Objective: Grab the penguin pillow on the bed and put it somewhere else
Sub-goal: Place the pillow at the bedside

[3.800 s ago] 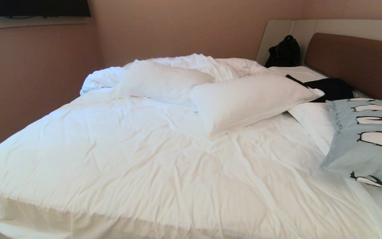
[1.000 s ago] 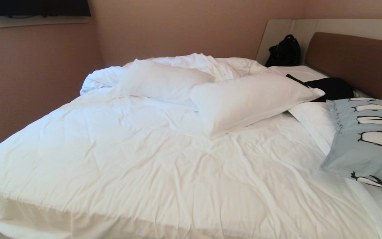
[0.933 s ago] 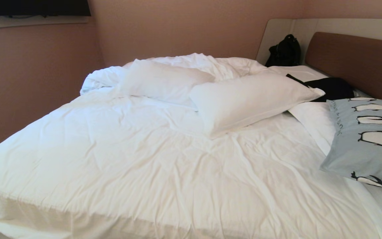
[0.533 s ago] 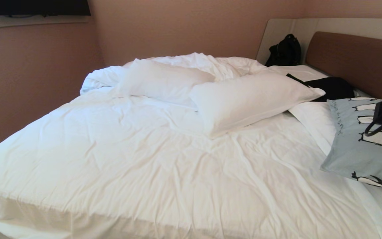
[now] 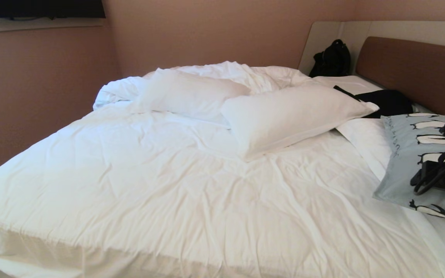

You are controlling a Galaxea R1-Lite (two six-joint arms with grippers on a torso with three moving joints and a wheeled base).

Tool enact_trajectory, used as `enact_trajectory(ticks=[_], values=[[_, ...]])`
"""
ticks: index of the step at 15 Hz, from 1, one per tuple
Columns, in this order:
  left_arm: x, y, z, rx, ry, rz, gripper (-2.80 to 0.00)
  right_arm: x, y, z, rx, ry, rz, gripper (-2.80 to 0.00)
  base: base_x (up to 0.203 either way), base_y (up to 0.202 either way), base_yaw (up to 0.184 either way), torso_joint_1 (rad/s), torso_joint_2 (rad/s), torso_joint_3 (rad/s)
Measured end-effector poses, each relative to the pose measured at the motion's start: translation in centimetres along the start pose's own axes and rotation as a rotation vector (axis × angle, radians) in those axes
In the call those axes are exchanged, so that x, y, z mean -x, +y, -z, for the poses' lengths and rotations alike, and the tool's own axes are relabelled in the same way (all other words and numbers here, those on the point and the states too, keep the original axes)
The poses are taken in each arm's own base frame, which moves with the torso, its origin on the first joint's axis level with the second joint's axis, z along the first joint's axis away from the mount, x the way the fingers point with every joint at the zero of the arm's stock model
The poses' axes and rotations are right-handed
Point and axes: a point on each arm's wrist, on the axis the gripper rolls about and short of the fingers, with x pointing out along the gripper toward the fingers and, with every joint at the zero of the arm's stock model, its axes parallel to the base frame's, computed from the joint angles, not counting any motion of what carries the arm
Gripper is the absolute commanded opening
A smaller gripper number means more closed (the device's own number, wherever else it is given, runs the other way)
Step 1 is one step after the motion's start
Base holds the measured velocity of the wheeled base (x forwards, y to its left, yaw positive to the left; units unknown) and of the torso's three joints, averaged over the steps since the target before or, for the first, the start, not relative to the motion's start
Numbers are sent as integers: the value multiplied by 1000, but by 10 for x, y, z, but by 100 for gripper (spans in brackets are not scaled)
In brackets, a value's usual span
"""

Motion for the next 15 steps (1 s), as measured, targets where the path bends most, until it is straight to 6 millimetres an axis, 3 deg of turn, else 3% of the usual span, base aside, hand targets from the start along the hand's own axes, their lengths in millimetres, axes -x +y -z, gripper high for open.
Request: enact_trajectory(ticks=[7, 15], values=[[0, 0, 0, 0, -1, 0, -280, 12, 51, 12, 86, -36, -49, 0, 0, 0, 0, 0, 0, 0], [0, 0, 0, 0, 0, 0, -280, -16, 78, 16, -11, 5, 79, 0, 0, 0, 0, 0, 0, 0]])
